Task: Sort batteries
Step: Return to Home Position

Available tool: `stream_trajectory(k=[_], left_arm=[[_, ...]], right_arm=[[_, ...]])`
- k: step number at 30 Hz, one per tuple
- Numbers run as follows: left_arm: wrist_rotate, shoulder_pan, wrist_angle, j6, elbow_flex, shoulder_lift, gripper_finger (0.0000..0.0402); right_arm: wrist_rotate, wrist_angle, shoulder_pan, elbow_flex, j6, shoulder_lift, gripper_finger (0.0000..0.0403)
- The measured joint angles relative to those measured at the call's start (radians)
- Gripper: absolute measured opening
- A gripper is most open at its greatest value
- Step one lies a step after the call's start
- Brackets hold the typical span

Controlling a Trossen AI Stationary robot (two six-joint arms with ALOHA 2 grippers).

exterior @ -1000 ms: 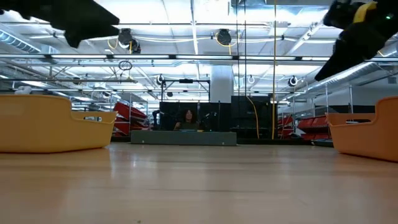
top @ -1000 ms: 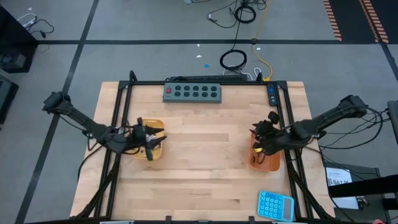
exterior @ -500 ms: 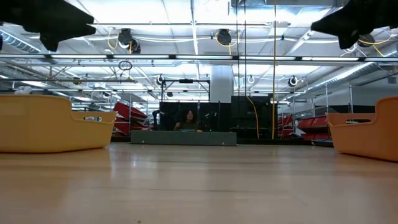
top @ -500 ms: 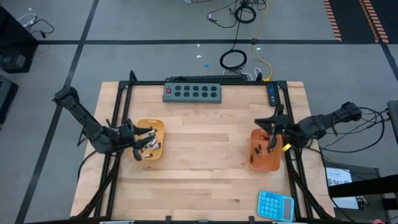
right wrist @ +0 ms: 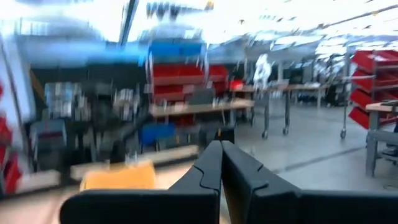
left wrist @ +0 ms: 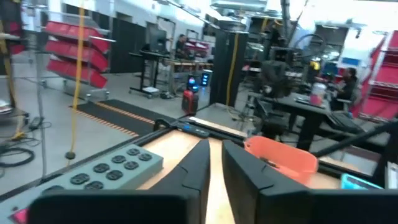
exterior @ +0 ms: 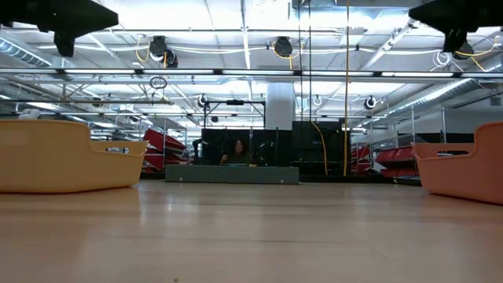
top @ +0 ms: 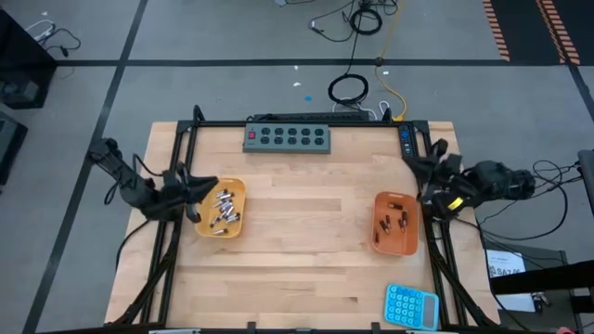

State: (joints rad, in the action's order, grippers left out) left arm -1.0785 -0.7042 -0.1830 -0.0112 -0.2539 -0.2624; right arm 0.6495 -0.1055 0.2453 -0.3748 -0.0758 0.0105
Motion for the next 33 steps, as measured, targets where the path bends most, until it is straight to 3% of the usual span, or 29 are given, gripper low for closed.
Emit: stream_trajectory(k=[7, 15, 28, 33], left_arm=[[0.005, 0.07, -0.062, -0.007, 0.058, 0.021, 0.0008], [0.032, 0.1, -0.273, -0.005, 0.238, 0.113, 0.0006], [0.066, 0.1, -0.201, 0.032, 0.247, 0.261, 0.0006], [0.08, 0.1, -0.115, -0.034, 0.248, 0.261, 0.0006]], right_arm=[[-0.001, 0.073, -0.044, 0.007, -0.016, 0.004, 0.0], [-0.002, 0.103, -0.087, 0.003, -0.042, -0.009, 0.0], [0.01, 0.157, -0.087, -0.037, -0.114, -0.009, 0.0], [-0.011, 0.443, -0.087, 0.111, -0.145, -0.009, 0.0]])
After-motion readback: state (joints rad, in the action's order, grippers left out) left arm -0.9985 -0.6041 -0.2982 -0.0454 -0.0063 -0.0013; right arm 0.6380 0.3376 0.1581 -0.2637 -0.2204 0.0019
